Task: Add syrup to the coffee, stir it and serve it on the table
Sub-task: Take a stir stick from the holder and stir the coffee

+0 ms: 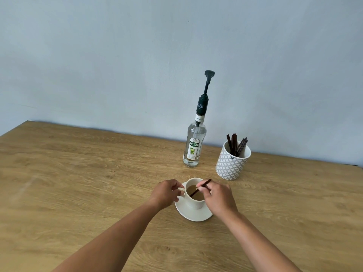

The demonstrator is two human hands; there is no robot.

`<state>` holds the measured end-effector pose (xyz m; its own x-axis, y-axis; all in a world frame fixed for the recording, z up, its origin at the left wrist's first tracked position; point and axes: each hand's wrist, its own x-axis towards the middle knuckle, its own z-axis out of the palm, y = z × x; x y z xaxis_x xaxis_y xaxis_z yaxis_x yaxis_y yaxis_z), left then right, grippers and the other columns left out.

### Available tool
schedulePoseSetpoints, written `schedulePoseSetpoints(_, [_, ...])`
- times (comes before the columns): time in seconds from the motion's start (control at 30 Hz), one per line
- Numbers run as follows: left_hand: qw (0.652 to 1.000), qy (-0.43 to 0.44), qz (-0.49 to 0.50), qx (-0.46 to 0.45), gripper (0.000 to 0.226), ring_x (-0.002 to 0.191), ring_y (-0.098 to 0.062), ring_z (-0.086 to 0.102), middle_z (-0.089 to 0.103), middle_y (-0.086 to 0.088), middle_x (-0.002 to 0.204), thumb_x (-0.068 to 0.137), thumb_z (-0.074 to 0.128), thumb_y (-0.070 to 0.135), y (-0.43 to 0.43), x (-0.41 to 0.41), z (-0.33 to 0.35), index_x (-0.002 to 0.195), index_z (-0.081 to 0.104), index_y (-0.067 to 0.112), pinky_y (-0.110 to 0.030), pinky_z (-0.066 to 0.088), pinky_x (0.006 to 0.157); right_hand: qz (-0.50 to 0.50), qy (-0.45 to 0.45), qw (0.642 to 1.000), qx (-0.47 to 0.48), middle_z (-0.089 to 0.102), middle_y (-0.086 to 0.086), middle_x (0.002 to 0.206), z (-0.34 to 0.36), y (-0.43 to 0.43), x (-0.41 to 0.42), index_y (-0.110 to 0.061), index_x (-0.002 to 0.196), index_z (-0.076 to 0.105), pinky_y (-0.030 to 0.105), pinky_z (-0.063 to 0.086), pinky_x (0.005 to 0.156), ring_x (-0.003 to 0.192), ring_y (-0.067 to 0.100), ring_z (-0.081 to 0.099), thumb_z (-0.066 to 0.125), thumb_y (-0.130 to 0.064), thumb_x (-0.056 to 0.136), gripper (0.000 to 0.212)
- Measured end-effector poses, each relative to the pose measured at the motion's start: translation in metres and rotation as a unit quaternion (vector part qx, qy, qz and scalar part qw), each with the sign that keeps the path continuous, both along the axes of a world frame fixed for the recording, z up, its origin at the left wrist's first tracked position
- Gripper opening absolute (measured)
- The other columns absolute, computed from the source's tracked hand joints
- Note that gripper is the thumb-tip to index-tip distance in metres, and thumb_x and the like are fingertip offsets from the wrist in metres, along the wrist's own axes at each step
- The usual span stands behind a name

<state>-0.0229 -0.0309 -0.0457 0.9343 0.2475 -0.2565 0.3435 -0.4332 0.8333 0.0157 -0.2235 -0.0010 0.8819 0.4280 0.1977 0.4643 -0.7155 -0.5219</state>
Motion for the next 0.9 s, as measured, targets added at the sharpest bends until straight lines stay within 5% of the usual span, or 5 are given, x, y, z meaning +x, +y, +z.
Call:
schedulePoseSetpoints(0.2, [1.000,0.002,0.001,-0.010,0.010,0.077,-0.016,0.075,0.073,0.003,0.093,0.086,0.072,0.019,0.000,0.000,0.001,0.094,0.070,0.023,-0.028,0.057,0.060,-0.014,-0.055,0.994,-0.091,0.072,-0.014,0.096,0.004,-0.006,0.003,-0.036,0.102,0.068,0.033,0.030,0.091,0.097,0.011,0.060,0.056,-0.028,0.095,0.017])
schedulePoseSetpoints(0.53, [1.000,0.004,0.001,-0.005,0.012,0.078,-0.016,0.075,0.073,0.003,0.095,0.087,0.071,0.019,-0.001,-0.001,0.002,0.098,0.070,0.022,-0.022,0.054,0.053,0.012,-0.041,0.998,-0.048,0.074,-0.014,0.092,0.002,-0.002,0.001,-0.035,0.101,0.069,0.034,0.033,0.092,0.086,0.008,0.063,0.057,-0.030,0.095,0.014])
schedulePoseSetpoints(0.9, [1.000,0.005,-0.001,0.001,0.009,0.073,-0.013,0.074,0.074,0.001,0.093,0.087,0.071,0.019,-0.001,-0.001,0.002,0.096,0.070,0.022,-0.024,0.056,0.053,0.033,-0.048,0.996,-0.071,0.072,-0.014,0.099,0.003,-0.003,-0.001,-0.035,0.102,0.067,0.032,0.028,0.094,0.096,0.008,0.059,0.054,-0.031,0.095,0.016])
